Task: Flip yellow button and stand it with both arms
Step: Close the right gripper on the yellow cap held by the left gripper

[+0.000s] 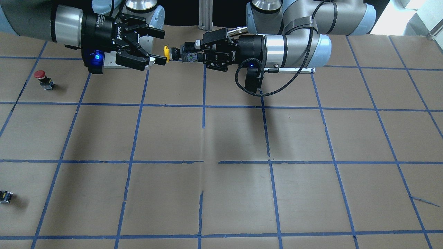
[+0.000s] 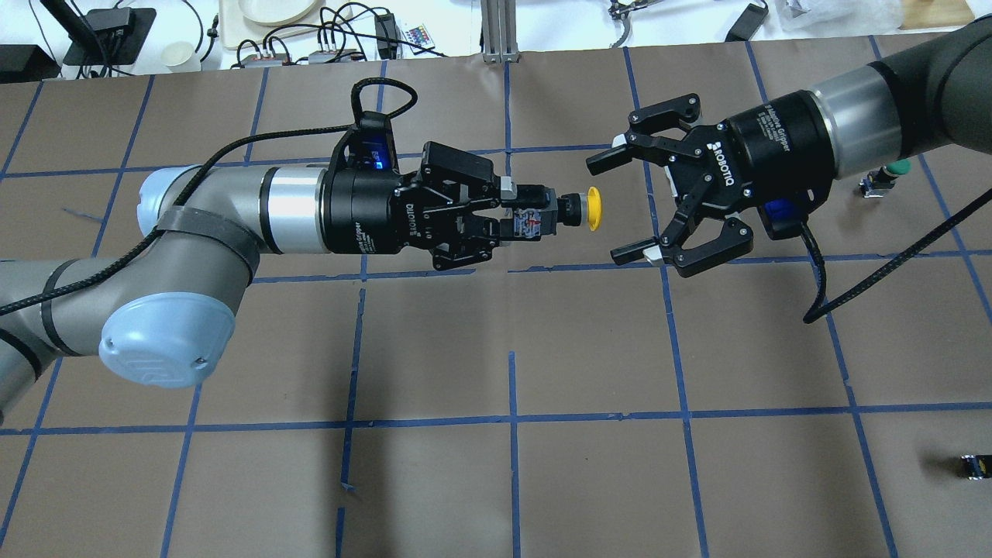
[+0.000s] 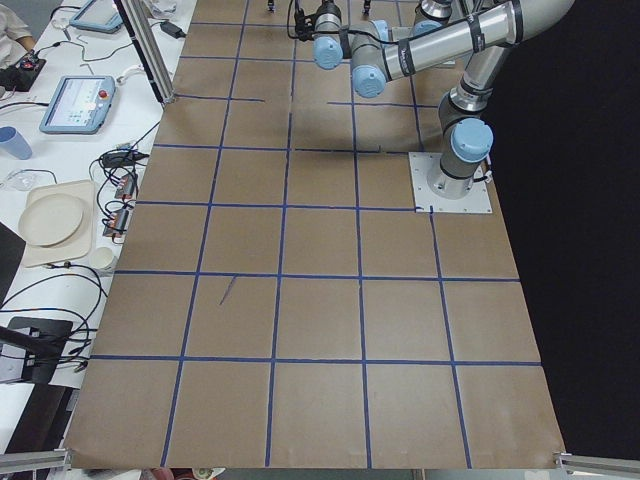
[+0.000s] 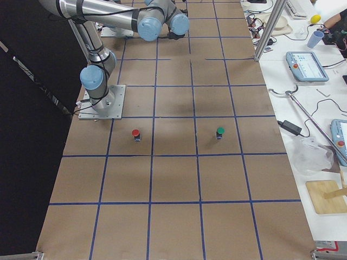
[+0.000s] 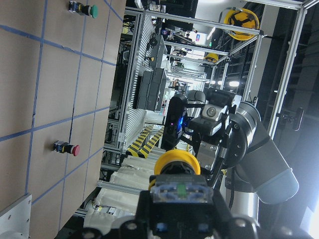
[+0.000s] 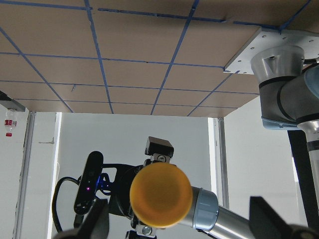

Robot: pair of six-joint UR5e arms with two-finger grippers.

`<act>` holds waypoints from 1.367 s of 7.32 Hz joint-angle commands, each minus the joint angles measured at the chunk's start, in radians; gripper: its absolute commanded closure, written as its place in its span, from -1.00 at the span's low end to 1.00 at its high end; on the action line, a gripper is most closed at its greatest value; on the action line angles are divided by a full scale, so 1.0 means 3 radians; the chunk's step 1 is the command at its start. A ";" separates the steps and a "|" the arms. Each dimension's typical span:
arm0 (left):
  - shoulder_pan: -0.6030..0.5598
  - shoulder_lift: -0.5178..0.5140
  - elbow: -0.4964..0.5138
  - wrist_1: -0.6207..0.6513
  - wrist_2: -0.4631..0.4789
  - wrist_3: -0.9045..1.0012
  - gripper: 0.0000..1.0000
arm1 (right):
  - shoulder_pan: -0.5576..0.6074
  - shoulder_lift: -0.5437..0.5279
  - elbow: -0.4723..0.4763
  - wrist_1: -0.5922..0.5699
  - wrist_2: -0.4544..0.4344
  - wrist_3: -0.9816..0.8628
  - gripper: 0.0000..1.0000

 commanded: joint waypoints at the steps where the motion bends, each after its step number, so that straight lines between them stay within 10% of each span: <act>1: -0.0011 -0.0001 -0.0001 0.0001 -0.0002 -0.0027 1.00 | 0.0011 0.0025 0.0010 0.0059 0.0004 0.0006 -0.99; 6: -0.0031 0.0024 -0.0011 -0.0004 0.0003 -0.0032 1.00 | 0.0026 0.0036 0.0010 0.0110 0.0014 -0.0009 -0.87; 10: -0.0036 0.0024 -0.0011 -0.0004 0.0003 -0.0037 0.99 | 0.0021 0.0046 0.0005 0.0116 0.0014 -0.0009 0.64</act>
